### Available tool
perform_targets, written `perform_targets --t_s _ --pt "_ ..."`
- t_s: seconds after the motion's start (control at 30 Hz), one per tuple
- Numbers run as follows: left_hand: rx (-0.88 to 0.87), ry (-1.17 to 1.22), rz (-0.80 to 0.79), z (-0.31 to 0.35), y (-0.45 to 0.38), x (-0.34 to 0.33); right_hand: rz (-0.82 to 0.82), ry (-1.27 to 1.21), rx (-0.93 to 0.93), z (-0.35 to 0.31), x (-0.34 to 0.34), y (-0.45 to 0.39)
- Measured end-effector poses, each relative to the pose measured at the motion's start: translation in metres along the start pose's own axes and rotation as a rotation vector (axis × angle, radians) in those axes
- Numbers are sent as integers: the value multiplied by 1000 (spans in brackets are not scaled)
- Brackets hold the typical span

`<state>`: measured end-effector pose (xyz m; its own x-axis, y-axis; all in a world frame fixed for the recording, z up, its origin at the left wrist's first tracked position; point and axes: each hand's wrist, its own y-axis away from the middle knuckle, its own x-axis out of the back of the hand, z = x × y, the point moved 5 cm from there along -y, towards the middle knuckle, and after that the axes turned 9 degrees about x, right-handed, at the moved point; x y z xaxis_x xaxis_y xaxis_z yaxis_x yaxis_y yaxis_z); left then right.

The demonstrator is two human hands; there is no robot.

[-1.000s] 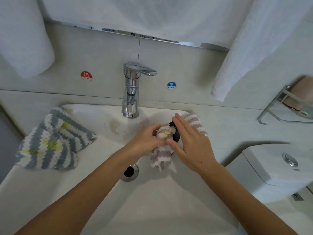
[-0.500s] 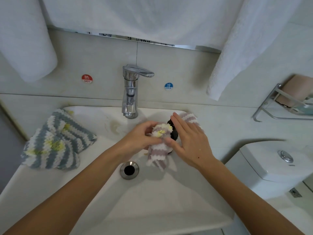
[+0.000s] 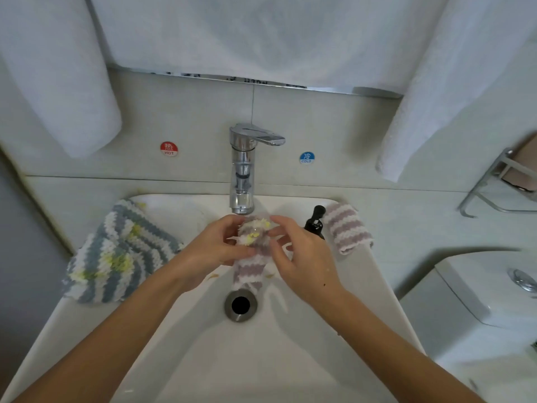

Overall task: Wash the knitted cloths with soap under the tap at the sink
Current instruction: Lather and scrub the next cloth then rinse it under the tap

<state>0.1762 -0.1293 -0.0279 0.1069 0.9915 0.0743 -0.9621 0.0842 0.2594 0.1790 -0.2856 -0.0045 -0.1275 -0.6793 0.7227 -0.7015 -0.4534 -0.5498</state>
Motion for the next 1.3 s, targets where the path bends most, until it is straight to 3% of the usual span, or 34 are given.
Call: perform_targets --t_s 0.17,0.3,0.47,0.63,0.87,1.17,1.3 --pt "6 9 47 -2 -3 11 -100 -263 -266 22 -31 -16" --pt "19 19 36 -3 -4 15 -125 -558 -343 25 -47 -21" --pt "70 92 31 -5 -7 18 -98 -503 -334 31 -43 -18" --pt "52 -97 90 -7 -9 20 -49 -398 -330 36 -43 -14" --pt "-40 -387 233 0 -9 43 -73 -507 -359 31 -30 -17" --pt "-18 -614 129 -10 -7 46 -180 -605 -393 24 -31 -15" --pt "-44 -575 112 -5 -4 45 -236 -676 -453 21 -32 -12"
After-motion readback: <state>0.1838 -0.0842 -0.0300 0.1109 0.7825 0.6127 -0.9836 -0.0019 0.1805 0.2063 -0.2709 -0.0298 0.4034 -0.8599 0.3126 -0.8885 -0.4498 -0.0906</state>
